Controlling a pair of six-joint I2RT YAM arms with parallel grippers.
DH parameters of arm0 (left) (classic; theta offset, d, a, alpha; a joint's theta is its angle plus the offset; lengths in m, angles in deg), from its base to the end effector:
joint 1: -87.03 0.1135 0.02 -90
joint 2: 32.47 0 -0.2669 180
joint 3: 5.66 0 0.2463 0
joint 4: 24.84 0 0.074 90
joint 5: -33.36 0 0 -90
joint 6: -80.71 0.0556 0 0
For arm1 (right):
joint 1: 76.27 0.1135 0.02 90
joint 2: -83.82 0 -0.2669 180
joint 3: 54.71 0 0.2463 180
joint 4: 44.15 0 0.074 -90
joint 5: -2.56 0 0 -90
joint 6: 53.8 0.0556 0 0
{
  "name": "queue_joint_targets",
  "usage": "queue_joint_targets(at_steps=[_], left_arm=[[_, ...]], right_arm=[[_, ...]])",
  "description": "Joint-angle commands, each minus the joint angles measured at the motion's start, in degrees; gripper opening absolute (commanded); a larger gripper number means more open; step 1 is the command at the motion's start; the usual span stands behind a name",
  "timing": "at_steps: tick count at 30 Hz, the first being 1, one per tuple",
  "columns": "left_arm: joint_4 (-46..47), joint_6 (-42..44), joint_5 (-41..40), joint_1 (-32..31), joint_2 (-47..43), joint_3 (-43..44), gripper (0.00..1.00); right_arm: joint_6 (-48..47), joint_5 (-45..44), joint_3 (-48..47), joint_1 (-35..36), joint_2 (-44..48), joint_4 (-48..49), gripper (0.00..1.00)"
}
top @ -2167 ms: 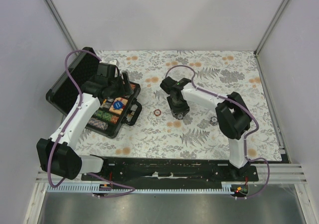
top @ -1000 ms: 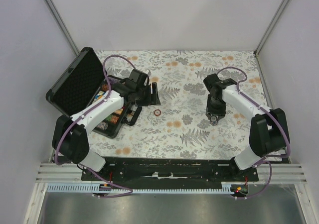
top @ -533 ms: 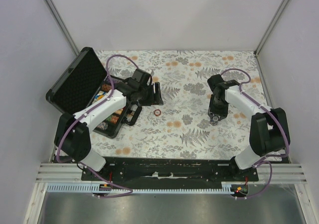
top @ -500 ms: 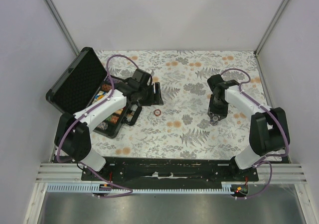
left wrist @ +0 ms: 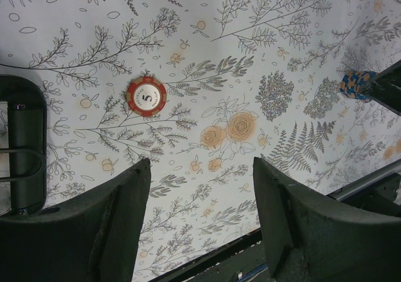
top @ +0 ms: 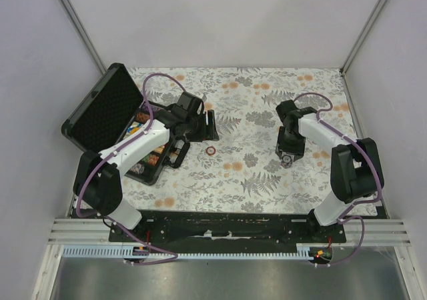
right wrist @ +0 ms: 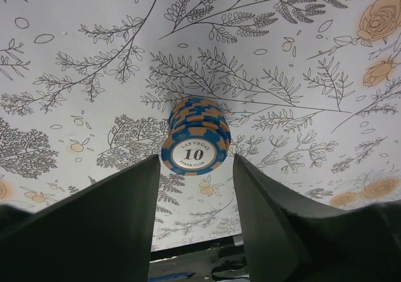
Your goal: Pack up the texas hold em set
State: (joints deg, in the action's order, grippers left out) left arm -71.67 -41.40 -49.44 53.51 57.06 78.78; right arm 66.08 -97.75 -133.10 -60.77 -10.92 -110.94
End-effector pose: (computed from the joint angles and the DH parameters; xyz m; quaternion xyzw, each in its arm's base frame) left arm 0.2819 -0.1951 0.2569 0.0321 0.9431 -0.2263 0.2415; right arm 0.2857 0.0689 0.1824 0.1298 0.9857 -0.0598 0.0896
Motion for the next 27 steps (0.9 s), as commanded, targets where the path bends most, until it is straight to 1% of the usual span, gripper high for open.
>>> queue_joint_targets(at_steps=[1, 4, 9, 12, 14, 17, 21, 27], left_arm=[[1.71, -1.54, 0.27, -0.32, 0.46, 1.81, 0.72], [1.71, -1.37, 0.18, -0.50, 0.38, 1.72, 0.72], [1.88, -1.46, 0.18, -0.41, 0.38, 1.46, 0.72], [1.88, -1.46, 0.09, -0.41, 0.20, 1.20, 0.72], [1.97, -1.46, 0.01, -0.58, -0.06, 0.93, 0.72], [2.41, -1.54, -0.08, -0.58, -0.41, 0.50, 0.72], [2.67, -1.81, -0.17, -0.58, -0.68, 0.06, 0.72], [3.11, -2.07, -0.35, -0.50, -1.47, -0.74, 0.72]], right_arm=[[-0.62, -0.77, -0.92, -0.39, 0.61, 0.22, 0.61], [-0.62, -0.77, -1.27, -0.30, 1.57, -0.75, 0.67], [-0.71, -1.03, -1.54, -0.22, 1.58, -1.45, 0.82], [-0.18, -0.86, -1.54, -0.30, 0.35, -1.37, 0.88], [0.52, -0.77, -1.19, -0.30, -0.44, -0.67, 0.90], [1.57, -0.42, -0.57, -0.57, -1.15, 0.65, 0.91], [2.45, -0.15, -0.13, -1.09, -2.55, 2.15, 0.90], [3.24, 3.01, 0.48, -2.41, -5.63, 3.81, 0.81]])
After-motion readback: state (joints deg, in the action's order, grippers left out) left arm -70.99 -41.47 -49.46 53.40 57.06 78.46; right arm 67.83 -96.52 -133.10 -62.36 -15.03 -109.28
